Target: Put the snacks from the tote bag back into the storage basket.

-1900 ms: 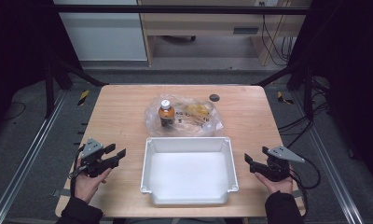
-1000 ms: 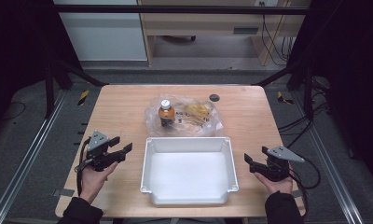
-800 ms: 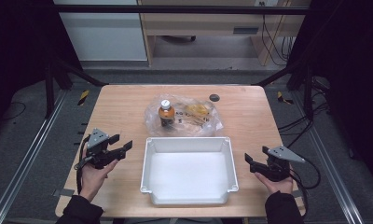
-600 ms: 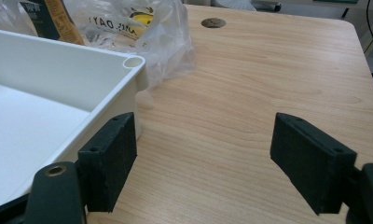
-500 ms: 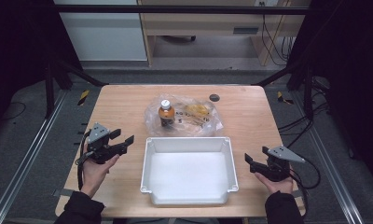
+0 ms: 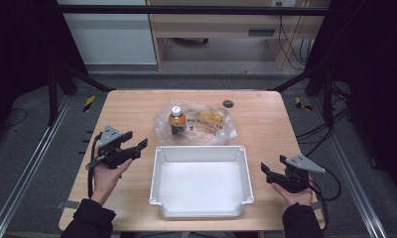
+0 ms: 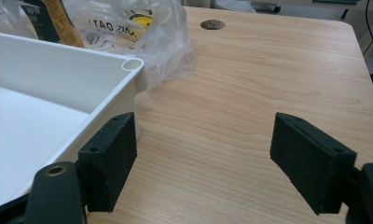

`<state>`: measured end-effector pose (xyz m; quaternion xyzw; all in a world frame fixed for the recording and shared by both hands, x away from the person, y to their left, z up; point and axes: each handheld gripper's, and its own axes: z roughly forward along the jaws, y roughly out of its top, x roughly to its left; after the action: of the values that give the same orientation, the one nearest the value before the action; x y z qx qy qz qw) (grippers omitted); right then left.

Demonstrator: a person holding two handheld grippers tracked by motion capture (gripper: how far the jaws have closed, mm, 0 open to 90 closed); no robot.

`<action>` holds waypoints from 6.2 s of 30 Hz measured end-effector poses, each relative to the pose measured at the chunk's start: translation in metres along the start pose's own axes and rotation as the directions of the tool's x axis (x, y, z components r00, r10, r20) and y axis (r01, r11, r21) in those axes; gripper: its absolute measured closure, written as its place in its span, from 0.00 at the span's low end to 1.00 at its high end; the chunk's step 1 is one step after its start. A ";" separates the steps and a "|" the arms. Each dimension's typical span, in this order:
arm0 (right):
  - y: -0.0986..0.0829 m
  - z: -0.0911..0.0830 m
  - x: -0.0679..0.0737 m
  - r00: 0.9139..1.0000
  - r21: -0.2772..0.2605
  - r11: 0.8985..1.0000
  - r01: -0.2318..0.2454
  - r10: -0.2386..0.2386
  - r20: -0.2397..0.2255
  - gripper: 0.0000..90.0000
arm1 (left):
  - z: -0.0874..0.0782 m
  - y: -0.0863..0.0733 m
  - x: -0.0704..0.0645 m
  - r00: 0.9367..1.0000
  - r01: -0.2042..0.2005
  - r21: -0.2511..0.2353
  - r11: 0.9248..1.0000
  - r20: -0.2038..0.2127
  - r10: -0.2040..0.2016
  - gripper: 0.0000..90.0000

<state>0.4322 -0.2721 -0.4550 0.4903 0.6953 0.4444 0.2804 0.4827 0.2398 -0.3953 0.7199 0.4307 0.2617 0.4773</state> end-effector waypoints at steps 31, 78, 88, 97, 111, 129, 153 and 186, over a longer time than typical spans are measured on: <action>0.018 -0.002 0.016 0.991 -0.052 0.997 0.058 -0.064 -0.120 0.24 | 0.022 0.019 -0.005 0.999 0.019 -0.044 0.999 0.032 -0.018 0.38; 0.018 0.004 0.023 0.984 -0.040 0.995 0.096 -0.101 -0.150 0.25 | 0.092 0.045 -0.026 0.999 -0.038 -0.063 0.997 0.017 0.040 0.43; 0.018 0.004 0.023 0.983 -0.039 0.994 0.098 -0.103 -0.149 0.25 | 0.104 0.051 -0.031 0.997 -0.073 -0.061 0.995 0.003 0.073 0.43; 0.018 0.005 0.023 0.983 -0.037 0.994 0.104 -0.109 -0.150 0.26 | 0.117 0.047 -0.030 0.997 -0.081 -0.046 0.996 -0.009 0.081 0.43; 0.018 0.005 0.023 0.983 -0.034 0.994 0.104 -0.107 -0.148 0.26 | 0.131 0.053 -0.037 0.995 -0.102 -0.040 0.994 -0.006 0.102 0.51; 0.017 0.005 0.023 0.983 -0.026 0.995 0.101 -0.104 -0.151 0.27 | 0.137 0.053 -0.039 0.998 -0.065 -0.030 0.997 0.008 0.065 0.65; 0.017 0.006 0.023 0.983 -0.021 0.995 0.095 -0.097 -0.154 0.27 | 0.133 0.062 -0.041 0.997 -0.076 0.041 0.996 -0.013 0.077 0.66; 0.017 0.005 0.022 0.983 -0.027 0.995 0.101 -0.104 -0.154 0.27 | 0.089 0.107 -0.046 0.998 -0.060 -0.111 0.992 -0.011 0.059 0.66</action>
<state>0.4360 -0.2478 -0.4413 0.4150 0.7351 0.4729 0.2526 0.5698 0.1402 -0.3321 0.7035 0.3957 0.3021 0.5071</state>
